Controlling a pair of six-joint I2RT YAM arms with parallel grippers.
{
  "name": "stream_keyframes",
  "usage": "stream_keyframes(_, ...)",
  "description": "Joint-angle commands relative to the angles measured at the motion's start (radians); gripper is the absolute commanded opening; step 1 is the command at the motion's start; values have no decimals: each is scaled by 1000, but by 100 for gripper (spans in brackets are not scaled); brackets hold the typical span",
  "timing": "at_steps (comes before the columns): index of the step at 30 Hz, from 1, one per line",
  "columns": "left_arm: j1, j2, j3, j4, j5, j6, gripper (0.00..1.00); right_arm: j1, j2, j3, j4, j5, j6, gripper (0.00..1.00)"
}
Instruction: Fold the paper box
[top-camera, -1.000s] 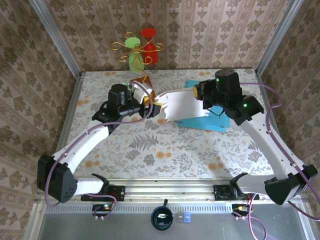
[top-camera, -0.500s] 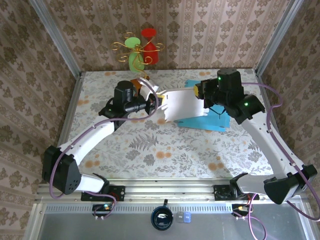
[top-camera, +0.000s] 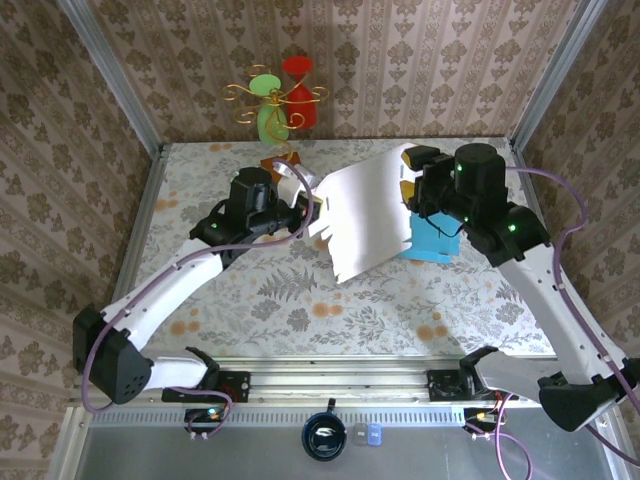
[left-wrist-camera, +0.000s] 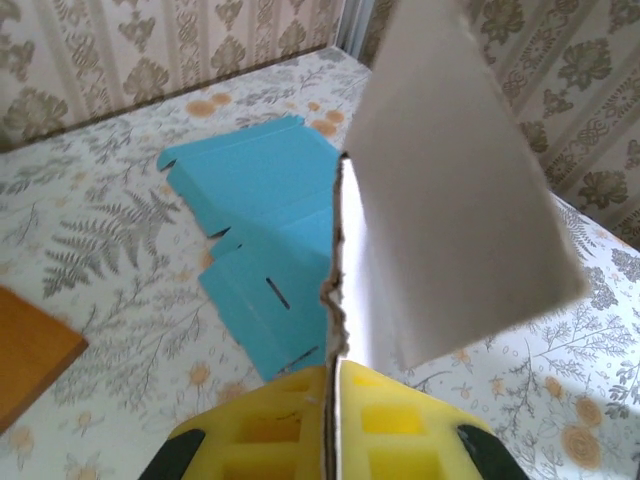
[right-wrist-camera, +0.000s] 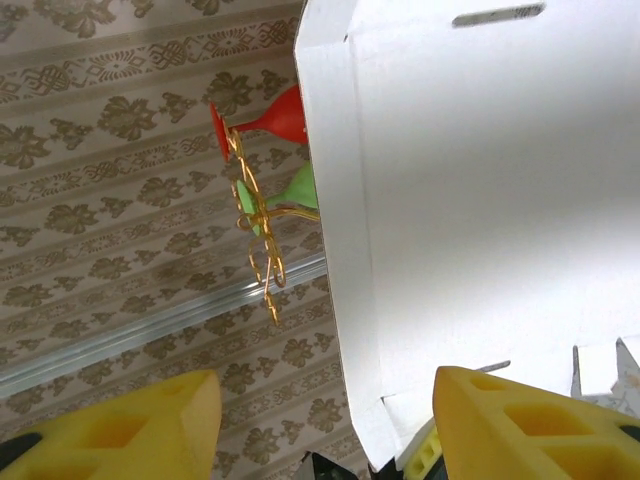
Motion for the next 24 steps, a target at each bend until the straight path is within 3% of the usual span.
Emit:
stream_keyframes(1, -11, -38, 14, -109, -46, -48, 0, 37, 18, -37, 47, 50, 10, 60)
stream_keyframes(7, -14, -62, -24, -109, -40, -21, 0, 77, 131, -1, 104, 7, 8, 61)
stream_keyframes(13, -14, -56, -27, -124, -33, -4, 0, 101, 230, 66, 83, -31, 8, 52)
stream_keyframes(24, -13, -55, -27, -126, -26, 15, 0, 102, 331, 108, 109, -53, 1, 47)
